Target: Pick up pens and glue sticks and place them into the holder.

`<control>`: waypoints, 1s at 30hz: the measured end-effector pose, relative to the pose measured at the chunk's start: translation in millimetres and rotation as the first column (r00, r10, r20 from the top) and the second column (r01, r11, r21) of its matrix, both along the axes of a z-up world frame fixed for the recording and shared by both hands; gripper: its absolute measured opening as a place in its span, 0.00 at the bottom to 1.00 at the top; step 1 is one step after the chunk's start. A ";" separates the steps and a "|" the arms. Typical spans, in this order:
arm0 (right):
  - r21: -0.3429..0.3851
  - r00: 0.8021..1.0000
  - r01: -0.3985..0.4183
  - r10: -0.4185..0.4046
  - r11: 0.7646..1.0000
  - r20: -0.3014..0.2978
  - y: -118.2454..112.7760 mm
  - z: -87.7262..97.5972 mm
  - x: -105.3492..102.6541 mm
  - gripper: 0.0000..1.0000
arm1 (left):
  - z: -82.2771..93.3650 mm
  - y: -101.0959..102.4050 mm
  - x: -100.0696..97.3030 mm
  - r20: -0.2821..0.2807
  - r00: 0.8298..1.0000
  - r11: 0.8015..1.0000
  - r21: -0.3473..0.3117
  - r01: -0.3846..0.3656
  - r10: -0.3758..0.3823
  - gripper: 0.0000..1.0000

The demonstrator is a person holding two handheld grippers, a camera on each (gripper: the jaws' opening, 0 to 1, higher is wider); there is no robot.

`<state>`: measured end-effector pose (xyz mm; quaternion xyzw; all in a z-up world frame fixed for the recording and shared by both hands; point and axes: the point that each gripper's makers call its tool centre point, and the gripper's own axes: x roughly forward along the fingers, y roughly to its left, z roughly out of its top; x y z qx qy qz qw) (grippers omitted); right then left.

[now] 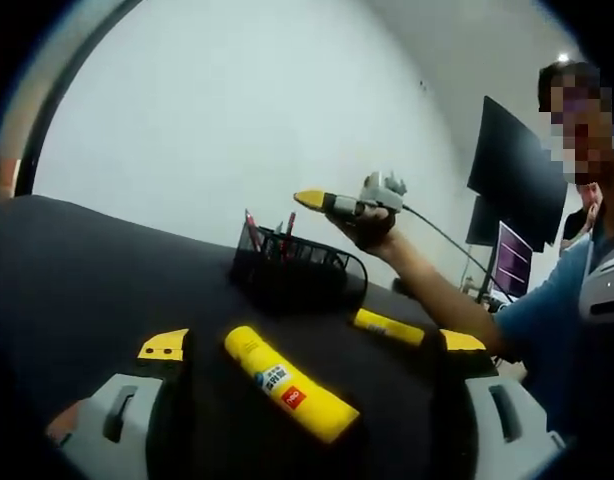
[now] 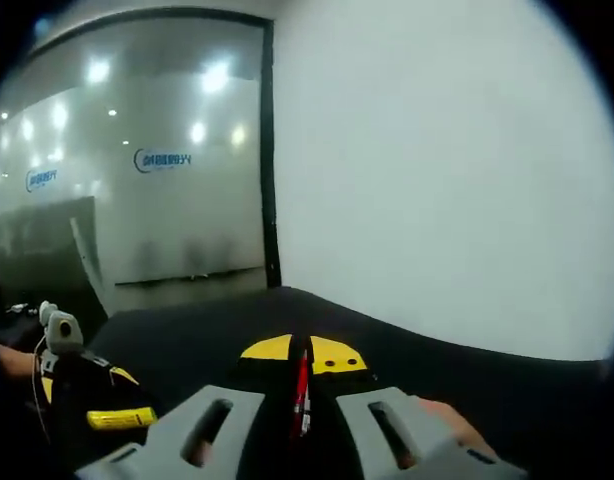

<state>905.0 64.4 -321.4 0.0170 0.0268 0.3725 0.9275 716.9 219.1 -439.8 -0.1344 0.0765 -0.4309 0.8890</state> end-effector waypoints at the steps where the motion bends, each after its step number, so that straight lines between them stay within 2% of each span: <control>1: 0.002 1.000 0.001 -0.001 1.000 0.001 -0.9 0.5 -0.1 0.02 | 0.0 -0.2 -0.1 -0.001 1.000 1.000 -0.001 0.000 0.000 0.94; 11: 0.029 0.999 -0.002 0.000 1.000 0.048 -5.3 23.9 -10.5 0.03 | 0.3 -1.8 -1.1 -0.001 1.000 1.000 -0.004 -0.002 0.002 0.94; 16: 0.033 0.998 -0.021 0.019 0.999 0.068 -4.8 34.0 -19.1 0.05 | -1.0 -2.3 -1.4 -0.021 1.000 1.000 -0.009 -0.003 0.002 0.90; 23: 0.026 0.995 -0.075 0.073 0.997 0.072 -6.2 35.1 -50.8 0.09 | 9.4 8.2 3.5 -0.015 1.000 0.997 -0.077 -0.027 0.026 0.90; 28: 0.048 0.989 -0.137 0.133 0.989 0.069 -1.9 31.6 -84.9 0.13 | 11.1 9.1 4.2 -0.011 0.999 0.996 -0.087 -0.034 0.033 0.89; 30: 0.015 0.986 -0.142 0.140 0.990 0.088 -0.4 23.4 -102.6 0.14 | 9.7 8.8 4.4 -0.012 0.999 0.996 -0.078 -0.042 0.041 0.87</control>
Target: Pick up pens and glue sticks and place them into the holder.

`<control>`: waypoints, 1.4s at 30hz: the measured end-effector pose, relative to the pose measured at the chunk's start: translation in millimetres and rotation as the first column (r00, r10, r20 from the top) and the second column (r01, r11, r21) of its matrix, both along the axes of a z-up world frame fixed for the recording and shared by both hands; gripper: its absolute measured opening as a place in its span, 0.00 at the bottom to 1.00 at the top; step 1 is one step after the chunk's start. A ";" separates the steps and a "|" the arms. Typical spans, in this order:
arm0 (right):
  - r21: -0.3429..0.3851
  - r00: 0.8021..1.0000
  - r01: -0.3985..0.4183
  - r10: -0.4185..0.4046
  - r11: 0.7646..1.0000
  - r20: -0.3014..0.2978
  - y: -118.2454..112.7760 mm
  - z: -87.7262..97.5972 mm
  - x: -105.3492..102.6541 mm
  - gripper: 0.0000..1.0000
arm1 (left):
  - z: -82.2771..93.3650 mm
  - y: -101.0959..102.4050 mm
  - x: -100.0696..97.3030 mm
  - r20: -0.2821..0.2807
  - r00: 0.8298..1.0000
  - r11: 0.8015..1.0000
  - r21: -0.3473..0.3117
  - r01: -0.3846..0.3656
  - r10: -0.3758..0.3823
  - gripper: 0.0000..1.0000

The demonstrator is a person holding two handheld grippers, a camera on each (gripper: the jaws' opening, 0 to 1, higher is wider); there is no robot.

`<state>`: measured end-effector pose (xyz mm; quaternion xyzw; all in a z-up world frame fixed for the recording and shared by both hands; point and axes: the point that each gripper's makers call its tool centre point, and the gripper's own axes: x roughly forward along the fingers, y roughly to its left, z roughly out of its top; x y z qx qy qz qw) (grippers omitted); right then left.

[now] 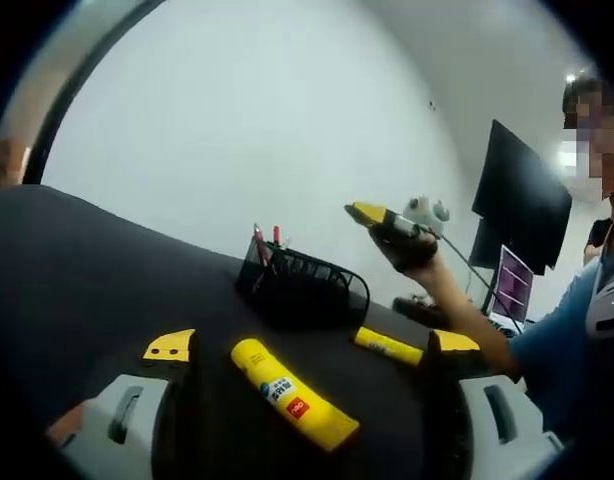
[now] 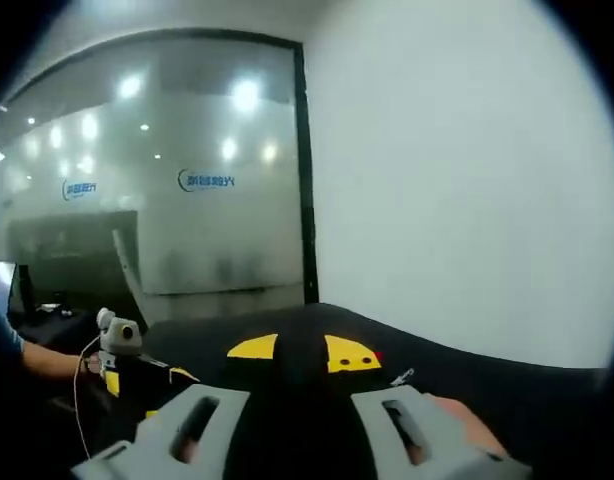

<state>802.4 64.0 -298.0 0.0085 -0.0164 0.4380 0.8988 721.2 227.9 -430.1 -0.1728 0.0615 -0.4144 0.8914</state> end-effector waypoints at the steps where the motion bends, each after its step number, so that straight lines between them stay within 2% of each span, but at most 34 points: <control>1: -0.013 1.000 0.005 -0.005 1.000 0.014 -1.6 -3.4 -5.2 0.15 | -0.8 0.4 0.3 -0.002 1.000 1.000 0.005 -0.005 0.005 0.84; 2: -0.029 0.999 0.011 -0.010 1.000 0.037 -4.1 -6.4 -10.5 0.16 | -1.5 1.0 0.9 -0.003 1.000 1.000 0.011 -0.011 0.011 0.80; 3: -0.030 0.996 0.014 -0.011 0.999 0.090 -6.8 -5.6 -16.0 0.16 | -2.0 2.3 2.3 -0.013 1.000 1.000 0.010 -0.023 0.023 0.78; 4: -0.022 0.993 0.008 -0.005 1.000 0.118 -8.7 -6.7 -23.6 0.16 | -1.7 2.6 3.0 -0.021 0.999 1.000 0.007 -0.028 0.028 0.76; 5: -0.012 0.995 0.005 -0.003 1.000 0.098 -12.4 -12.9 -30.9 0.16 | -1.0 2.5 3.3 -0.027 0.999 0.999 0.007 -0.034 0.034 0.75; 7: 0.026 0.994 -0.012 0.009 1.000 0.107 -18.1 -16.1 -44.8 0.16 | 2.3 1.4 2.5 -0.013 0.998 0.998 0.014 -0.062 0.063 0.74; 9: 0.038 0.994 0.008 -0.012 0.999 0.104 -26.8 -21.7 -53.9 0.16 | 3.1 0.2 -0.5 0.003 0.995 0.994 0.044 -0.095 0.095 0.71; 12: 0.060 0.993 0.054 -0.060 0.997 0.102 -41.0 -27.0 -60.1 0.16 | 6.8 1.9 -6.0 0.015 0.989 0.988 0.032 -0.149 0.148 0.63; 13: 0.078 0.993 0.066 -0.073 0.995 0.098 -47.2 -29.2 -65.0 0.16 | 7.1 5.2 -6.1 -0.001 0.983 0.982 0.023 -0.185 0.185 0.63; 14: 0.091 0.992 0.078 -0.087 0.993 0.096 -52.0 -30.8 -68.2 0.16 | 10.6 4.6 -9.5 0.017 0.982 0.982 0.013 -0.188 0.188 0.63; 15: 0.100 0.991 0.090 -0.100 0.991 0.094 -56.9 -33.0 -71.2 0.15 | 12.2 5.4 -11.2 0.000 0.978 0.978 -0.003 -0.208 0.208 0.64; 16: 0.107 0.990 0.099 -0.109 0.989 0.094 -61.7 -35.6 -74.7 0.15 | 10.8 7.2 -11.4 -0.015 0.974 0.974 0.006 -0.226 0.226 0.65; 17: 0.115 0.989 0.106 -0.116 0.988 0.091 -66.3 -38.5 -78.2 0.15 | 14.7 6.7 -14.8 0.016 0.971 0.971 0.012 -0.240 0.239 0.65; 18: 0.121 0.989 0.110 -0.120 0.986 0.082 -70.7 -42.4 -81.2 0.15 | 16.4 8.5 -15.1 0.024 0.963 0.963 0.018 -0.268 0.268 0.66; 19: 0.127 0.990 0.114 -0.124 0.985 0.073 -75.0 -46.9 -84.0 0.15 | 13.9 11.2 -15.6 0.008 0.954 0.953 0.044 -0.299 0.299 0.67; 21: 0.145 0.988 0.135 -0.144 0.980 0.055 -84.6 -56.1 -87.5 0.15 | 15.4 10.6 -20.0 0.027 0.947 0.944 0.076 -0.320 0.319 0.66; 22: 0.151 0.986 0.151 -0.159 0.977 0.042 -89.3 -61.3 -87.9 0.15 | 15.2 13.7 -20.7 0.026 0.935 0.931 0.087 -0.354 0.353 0.65; 24: 0.160 0.979 0.195 -0.202 0.968 0.031 -99.2 -71.3 -89.0 0.15 | 17.9 9.8 -27.2 0.036 0.934 0.929 0.088 -0.358 0.356 0.63; 27: 0.170 0.971 0.232 -0.239 0.958 0.023 -106.6 -80.3 -89.7 0.15 | 16.2 16.6 -29.3 0.037 0.897 0.890 0.111 -0.442 0.441 0.60; 28: 0.183 0.967 0.249 -0.256 0.951 0.014 -109.9 -82.5 -88.0 0.15 | 15.2 20.4 -29.4 0.039 0.878 0.869 0.123 -0.479 0.478 0.59; 30: 0.183 0.962 0.267 -0.272 0.946 0.003 -112.2 -84.2 -86.1 0.15 | 16.1 22.8 -30.3 0.074 0.848 0.835 0.149 -0.529 0.524 0.57; 31: 0.173 0.958 0.278 -0.285 0.945 0.017 -112.4 -83.3 -86.4 0.15 | 17.8 22.3 -31.1 0.087 0.842 0.830 0.145 -0.539 0.532 0.57; 32: 0.168 0.955 0.285 -0.294 0.944 0.031 -112.3 -83.0 -86.8 0.15 | 17.1 25.1 -32.2 0.086 0.824 0.811 0.150 -0.566 0.560 0.57; 34: 0.151 0.955 0.289 -0.297 0.945 0.029 -109.5 -87.0 -87.7 0.15 | 16.8 24.4 -34.9 0.087 0.810 0.796 0.150 -0.586 0.580 0.57; 35: 0.141 0.955 0.288 -0.295 0.947 0.031 -108.5 -88.3 -88.2 0.15 | 15.3 26.8 -35.8 0.078 0.792 0.778 0.152 -0.610 0.606 0.56; 42: 0.091 0.949 0.303 -0.309 0.949 0.068 -104.1 -91.4 -90.8 0.15 | -1.5 25.9 -40.8 0.100 0.745 0.720 0.204 -0.664 0.659 0.46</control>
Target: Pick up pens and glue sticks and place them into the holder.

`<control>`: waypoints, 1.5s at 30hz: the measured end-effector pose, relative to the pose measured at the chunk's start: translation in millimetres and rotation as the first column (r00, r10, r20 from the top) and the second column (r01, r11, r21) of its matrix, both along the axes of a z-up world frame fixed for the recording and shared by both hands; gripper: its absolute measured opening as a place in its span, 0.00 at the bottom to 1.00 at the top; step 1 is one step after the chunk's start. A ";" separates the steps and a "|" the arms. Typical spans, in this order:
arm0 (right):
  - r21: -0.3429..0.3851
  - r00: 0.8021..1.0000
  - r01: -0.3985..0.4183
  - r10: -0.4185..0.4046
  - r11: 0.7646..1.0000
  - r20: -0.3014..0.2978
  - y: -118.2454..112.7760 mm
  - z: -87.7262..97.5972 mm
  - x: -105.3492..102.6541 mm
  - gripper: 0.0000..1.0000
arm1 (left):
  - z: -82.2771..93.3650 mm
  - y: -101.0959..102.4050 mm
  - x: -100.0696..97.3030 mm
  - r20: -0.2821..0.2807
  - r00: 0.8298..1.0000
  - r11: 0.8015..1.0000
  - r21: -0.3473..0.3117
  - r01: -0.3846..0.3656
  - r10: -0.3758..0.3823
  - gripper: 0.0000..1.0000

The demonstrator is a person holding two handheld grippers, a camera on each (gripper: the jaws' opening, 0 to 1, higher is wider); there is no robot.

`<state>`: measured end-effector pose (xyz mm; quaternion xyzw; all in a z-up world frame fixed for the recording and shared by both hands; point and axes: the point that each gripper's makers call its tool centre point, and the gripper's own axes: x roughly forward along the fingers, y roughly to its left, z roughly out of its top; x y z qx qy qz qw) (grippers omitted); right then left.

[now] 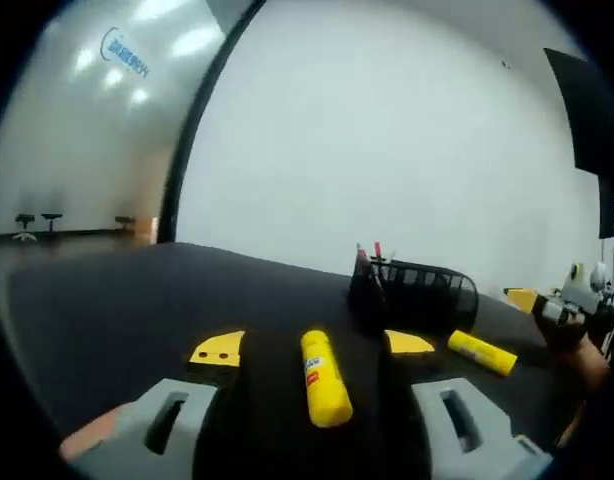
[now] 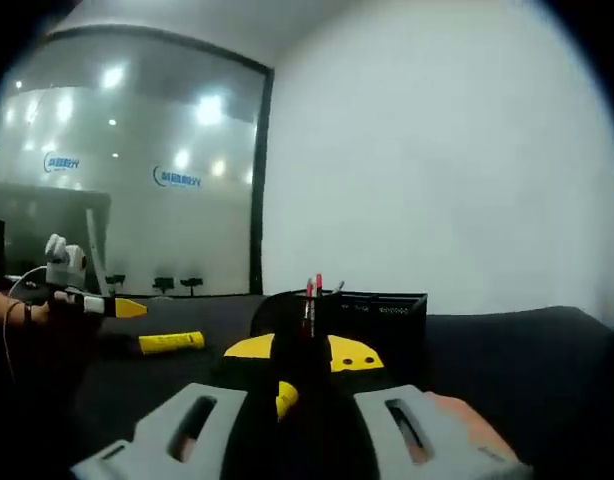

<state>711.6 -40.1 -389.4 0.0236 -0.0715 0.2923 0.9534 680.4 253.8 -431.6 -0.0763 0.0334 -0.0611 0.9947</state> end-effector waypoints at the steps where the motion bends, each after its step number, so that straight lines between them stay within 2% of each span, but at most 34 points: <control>1: 0.002 1.000 0.001 -0.001 1.000 0.001 -0.7 0.2 -0.1 0.15 | -2.4 -1.1 -0.5 -0.003 1.000 1.000 0.000 -0.003 0.003 0.44; 7: 0.068 1.000 0.001 -0.001 0.998 0.001 -10.0 6.2 -0.3 0.15 | -15.2 -5.1 0.0 -0.017 0.999 0.999 0.020 -0.034 0.035 0.44; 13: 0.108 1.000 0.008 -0.008 0.994 0.001 -15.9 9.9 -0.4 0.15 | -23.8 -7.0 -0.1 -0.026 0.998 0.999 0.009 -0.053 0.053 0.46; 24: 0.065 1.000 0.002 -0.003 0.998 0.014 -8.8 8.6 -3.5 0.15 | -37.1 -4.9 1.8 -0.051 0.994 0.996 -0.005 -0.094 0.094 0.47; 31: 0.081 1.000 -0.004 0.002 0.997 0.018 -10.4 11.1 -3.5 0.15 | -45.9 -9.6 8.7 -0.080 0.991 0.994 0.053 -0.098 0.103 0.47; 37: 0.080 1.000 -0.007 0.005 0.997 0.023 -10.7 12.1 -2.8 0.15 | -50.3 -12.6 12.4 -0.093 0.990 0.993 0.068 -0.099 0.106 0.47; 45: 0.081 1.000 -0.006 0.004 0.997 0.030 -10.3 14.0 -4.5 0.15 | -52.9 -13.9 13.1 -0.089 0.990 0.991 0.089 -0.104 0.111 0.39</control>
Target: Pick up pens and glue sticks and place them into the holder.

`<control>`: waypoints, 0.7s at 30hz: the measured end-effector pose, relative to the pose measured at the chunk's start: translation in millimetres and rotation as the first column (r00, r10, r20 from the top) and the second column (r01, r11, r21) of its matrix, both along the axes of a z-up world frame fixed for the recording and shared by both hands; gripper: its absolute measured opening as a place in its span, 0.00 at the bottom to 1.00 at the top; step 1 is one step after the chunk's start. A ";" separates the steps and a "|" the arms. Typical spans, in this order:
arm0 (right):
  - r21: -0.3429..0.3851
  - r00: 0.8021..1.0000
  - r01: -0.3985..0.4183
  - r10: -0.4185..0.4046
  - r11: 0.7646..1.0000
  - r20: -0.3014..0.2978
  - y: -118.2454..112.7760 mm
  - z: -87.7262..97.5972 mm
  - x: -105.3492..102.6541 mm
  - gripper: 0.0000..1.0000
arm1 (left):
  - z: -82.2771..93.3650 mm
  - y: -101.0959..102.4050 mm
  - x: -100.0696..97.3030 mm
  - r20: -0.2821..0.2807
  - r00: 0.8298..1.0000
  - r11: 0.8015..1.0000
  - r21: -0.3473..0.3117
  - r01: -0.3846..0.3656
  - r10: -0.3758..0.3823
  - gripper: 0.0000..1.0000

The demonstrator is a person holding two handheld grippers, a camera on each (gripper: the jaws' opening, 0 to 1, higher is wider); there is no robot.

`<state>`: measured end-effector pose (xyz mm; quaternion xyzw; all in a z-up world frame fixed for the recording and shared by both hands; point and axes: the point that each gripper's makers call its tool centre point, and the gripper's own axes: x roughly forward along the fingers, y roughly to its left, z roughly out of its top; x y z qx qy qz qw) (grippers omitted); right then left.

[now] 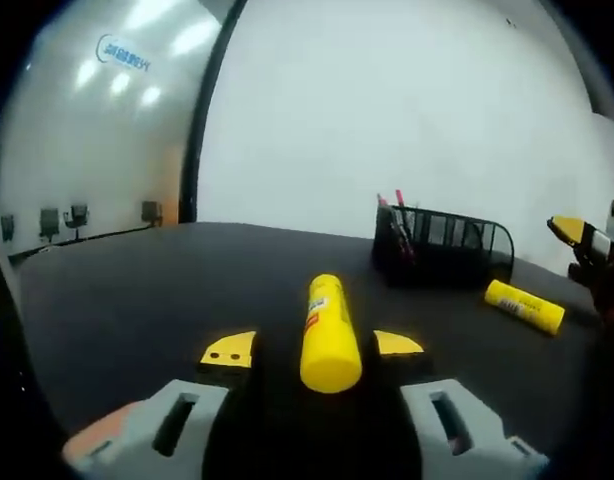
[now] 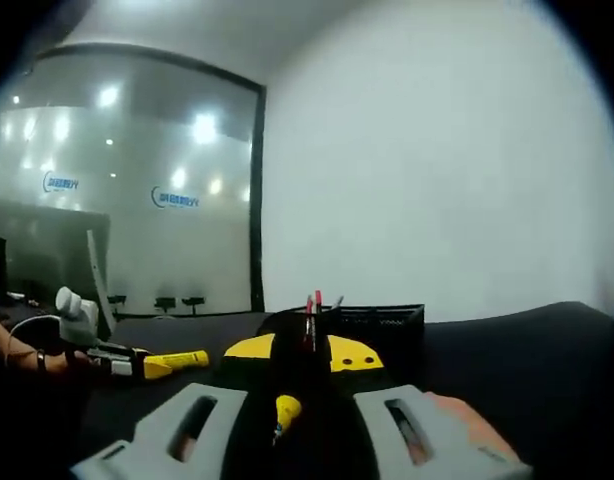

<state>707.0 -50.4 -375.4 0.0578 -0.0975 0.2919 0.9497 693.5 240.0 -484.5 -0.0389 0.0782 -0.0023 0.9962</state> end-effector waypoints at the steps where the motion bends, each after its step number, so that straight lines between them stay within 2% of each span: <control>1: 0.000 1.000 0.002 -0.002 1.000 0.000 -0.2 0.0 0.1 0.15 | -0.3 0.4 0.3 -0.001 1.000 1.000 -0.001 0.000 0.000 0.39; 10: 0.004 1.000 0.006 -0.006 1.000 -0.004 -1.6 -0.5 0.9 0.15 | -0.6 -0.6 1.8 0.002 1.000 1.000 0.010 -0.003 0.003 0.33; 18: 0.002 1.000 0.004 -0.004 1.000 -0.003 -0.3 -0.5 -0.3 0.15 | -1.2 -3.7 -1.2 0.007 1.000 0.996 0.086 -0.010 0.009 0.24; 21: 0.004 1.000 0.004 -0.004 1.000 -0.005 -0.6 -0.7 -0.1 0.15 | 1.3 -4.7 -2.9 0.011 1.000 0.989 0.146 -0.010 0.009 0.20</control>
